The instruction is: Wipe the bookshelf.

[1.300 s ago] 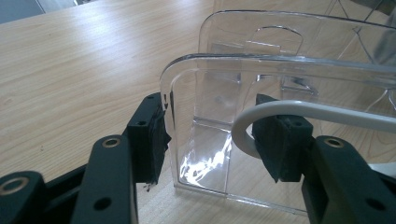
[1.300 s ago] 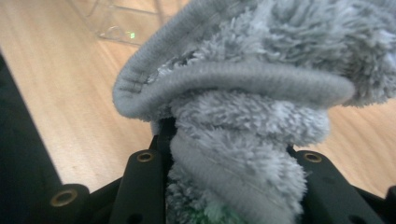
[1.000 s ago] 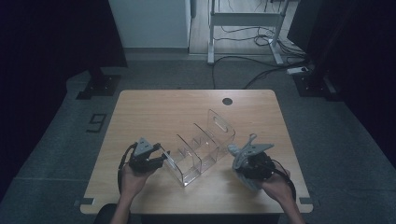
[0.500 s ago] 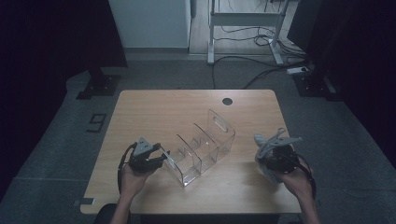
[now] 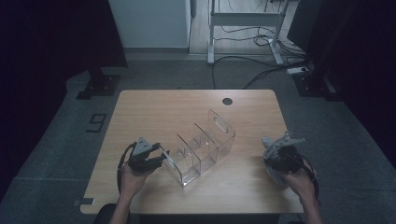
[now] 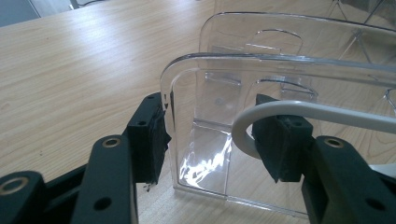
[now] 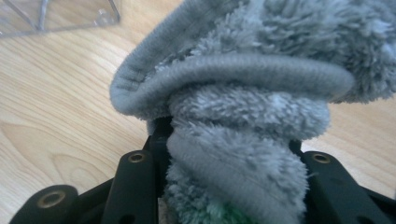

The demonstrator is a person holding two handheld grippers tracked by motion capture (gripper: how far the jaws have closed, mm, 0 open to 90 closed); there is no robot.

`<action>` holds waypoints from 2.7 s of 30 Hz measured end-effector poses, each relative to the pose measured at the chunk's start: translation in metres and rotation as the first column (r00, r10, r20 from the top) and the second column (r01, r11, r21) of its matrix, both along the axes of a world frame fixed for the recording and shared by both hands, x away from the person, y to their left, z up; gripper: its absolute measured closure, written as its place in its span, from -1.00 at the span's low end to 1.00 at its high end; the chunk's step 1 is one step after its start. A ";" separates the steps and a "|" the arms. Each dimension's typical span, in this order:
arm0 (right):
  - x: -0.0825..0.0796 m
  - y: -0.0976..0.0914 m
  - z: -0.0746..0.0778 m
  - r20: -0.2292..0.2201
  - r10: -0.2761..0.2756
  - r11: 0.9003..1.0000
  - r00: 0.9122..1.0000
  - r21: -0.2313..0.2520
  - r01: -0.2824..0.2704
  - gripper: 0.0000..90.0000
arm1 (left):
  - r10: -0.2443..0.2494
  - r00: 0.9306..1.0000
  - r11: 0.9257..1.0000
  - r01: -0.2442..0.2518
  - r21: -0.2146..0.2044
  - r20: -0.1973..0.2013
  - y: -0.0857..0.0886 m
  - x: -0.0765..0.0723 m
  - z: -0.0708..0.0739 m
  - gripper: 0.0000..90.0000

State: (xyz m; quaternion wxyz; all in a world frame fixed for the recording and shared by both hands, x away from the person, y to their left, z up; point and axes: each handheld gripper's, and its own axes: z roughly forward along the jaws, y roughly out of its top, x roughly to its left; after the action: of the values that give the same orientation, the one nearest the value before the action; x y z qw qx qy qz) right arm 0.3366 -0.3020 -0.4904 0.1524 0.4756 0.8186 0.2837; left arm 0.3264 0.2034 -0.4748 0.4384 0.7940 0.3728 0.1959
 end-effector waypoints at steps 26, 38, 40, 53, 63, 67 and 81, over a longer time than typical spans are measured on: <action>0.001 0.001 0.003 0.055 0.033 0.999 0.998 0.007 -0.033 -0.55 | 0.005 1.000 1.000 -0.006 -0.013 -0.015 0.008 -0.006 0.003 -0.72; 0.004 0.022 0.033 0.085 0.186 0.976 0.979 0.100 -0.194 -0.70 | -0.003 1.000 1.000 0.003 0.002 -0.024 0.011 -0.023 0.004 -0.89; 0.008 0.028 0.035 0.093 0.202 0.969 0.975 0.125 -0.213 -0.71 | -0.010 1.000 1.000 0.010 0.008 -0.024 0.009 -0.028 0.002 -0.94; 0.044 0.092 0.039 0.086 0.340 0.924 0.937 0.157 -0.349 -0.77 | -0.022 0.996 0.999 0.025 0.040 -0.089 -0.007 -0.032 -0.018 -1.00; 0.053 0.115 0.035 0.085 0.409 0.894 0.909 0.164 -0.417 -0.85 | 0.001 0.995 0.997 0.007 0.079 -0.104 -0.011 -0.025 -0.028 -1.00; 0.053 0.113 0.033 0.085 0.397 0.895 0.914 0.185 -0.406 -0.84 | 0.011 0.994 0.996 -0.001 0.086 -0.111 -0.010 -0.021 -0.029 -1.00; 0.026 0.107 0.028 0.062 0.407 0.893 0.911 0.182 -0.411 -0.78 | 0.112 0.985 0.990 -0.100 0.096 -0.131 0.003 0.014 -0.032 -1.00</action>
State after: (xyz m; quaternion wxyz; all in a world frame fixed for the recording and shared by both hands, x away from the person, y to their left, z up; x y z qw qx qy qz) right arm 0.3628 -0.1952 -0.4622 0.0521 0.3019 0.8674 0.3921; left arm 0.3407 0.2064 -0.5071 0.3652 0.8032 0.4346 0.1806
